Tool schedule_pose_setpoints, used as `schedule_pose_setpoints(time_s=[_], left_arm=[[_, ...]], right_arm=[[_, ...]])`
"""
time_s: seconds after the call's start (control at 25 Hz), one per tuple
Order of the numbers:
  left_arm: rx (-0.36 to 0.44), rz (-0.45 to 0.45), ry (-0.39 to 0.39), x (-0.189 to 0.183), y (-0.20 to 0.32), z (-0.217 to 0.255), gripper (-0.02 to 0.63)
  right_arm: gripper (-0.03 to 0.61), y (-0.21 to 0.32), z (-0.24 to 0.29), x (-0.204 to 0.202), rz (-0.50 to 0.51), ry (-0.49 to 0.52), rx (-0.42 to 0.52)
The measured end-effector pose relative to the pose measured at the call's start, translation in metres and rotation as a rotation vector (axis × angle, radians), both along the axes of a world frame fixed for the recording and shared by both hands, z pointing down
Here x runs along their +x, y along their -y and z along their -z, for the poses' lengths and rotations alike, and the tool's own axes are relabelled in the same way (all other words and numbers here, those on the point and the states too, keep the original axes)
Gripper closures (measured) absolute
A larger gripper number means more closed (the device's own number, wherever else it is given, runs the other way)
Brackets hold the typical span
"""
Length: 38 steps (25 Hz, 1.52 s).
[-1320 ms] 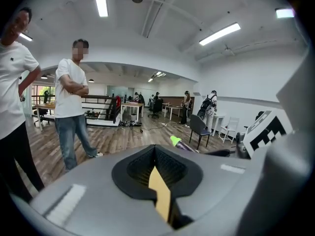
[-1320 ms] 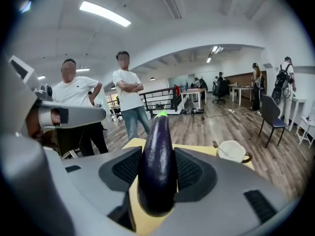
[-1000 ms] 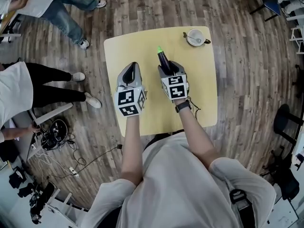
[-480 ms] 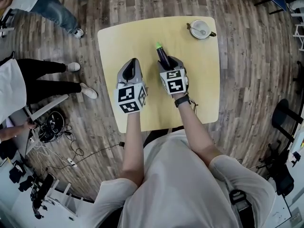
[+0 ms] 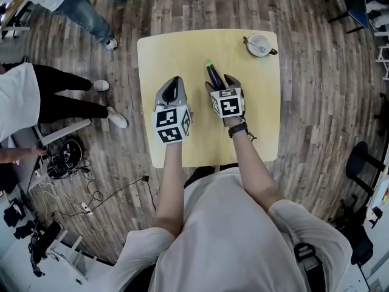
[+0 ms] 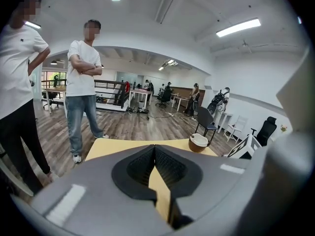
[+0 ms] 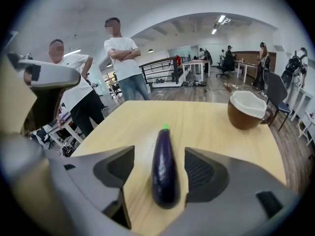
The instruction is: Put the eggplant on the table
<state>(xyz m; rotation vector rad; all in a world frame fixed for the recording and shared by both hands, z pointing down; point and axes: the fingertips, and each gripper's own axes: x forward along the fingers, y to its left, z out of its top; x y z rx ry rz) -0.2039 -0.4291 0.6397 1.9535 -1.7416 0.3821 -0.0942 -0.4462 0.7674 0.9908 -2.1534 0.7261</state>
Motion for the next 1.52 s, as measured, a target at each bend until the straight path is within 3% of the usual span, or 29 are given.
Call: schedule_pose_setpoints(time_s=[0.28,0.4,0.64,0.84,1.08,1.28,1.52], left_arm=[[0.083,0.025,0.023,-0.010,-0.015,0.044,0.617],[0.174,0.036,0.030,-0.017,0.005,0.081,0.617],[0.307,0.030,0.051,-0.024,-0.003,0.159,0.617],[0.435,0.035,0.045,-0.027,-0.019,0.223,0.617],[0.516,0.033,0.060,-0.019,-0.054,0.269,0.615],[0.598,0.030,0.104,-0.014,-0.090,0.308,0.615],[0.655,0.035,0.123,-0.013,-0.140,0.328,0.611]], right_arm=[[0.295,-0.002,0.080,0.008,-0.042,0.036,0.202],[0.298,0.027,0.133,0.001,-0.034,0.075,0.320],[0.413,0.020,0.239,-0.012,-0.042,0.165,0.491],[0.463,0.000,0.329,-0.022,-0.011,0.232,0.659],[0.496,-0.042,0.393,-0.010,-0.024,0.269,0.761],[0.558,-0.077,0.439,-0.003,-0.059,0.294,0.845],[0.568,-0.131,0.458,-0.001,-0.072,0.295,0.903]])
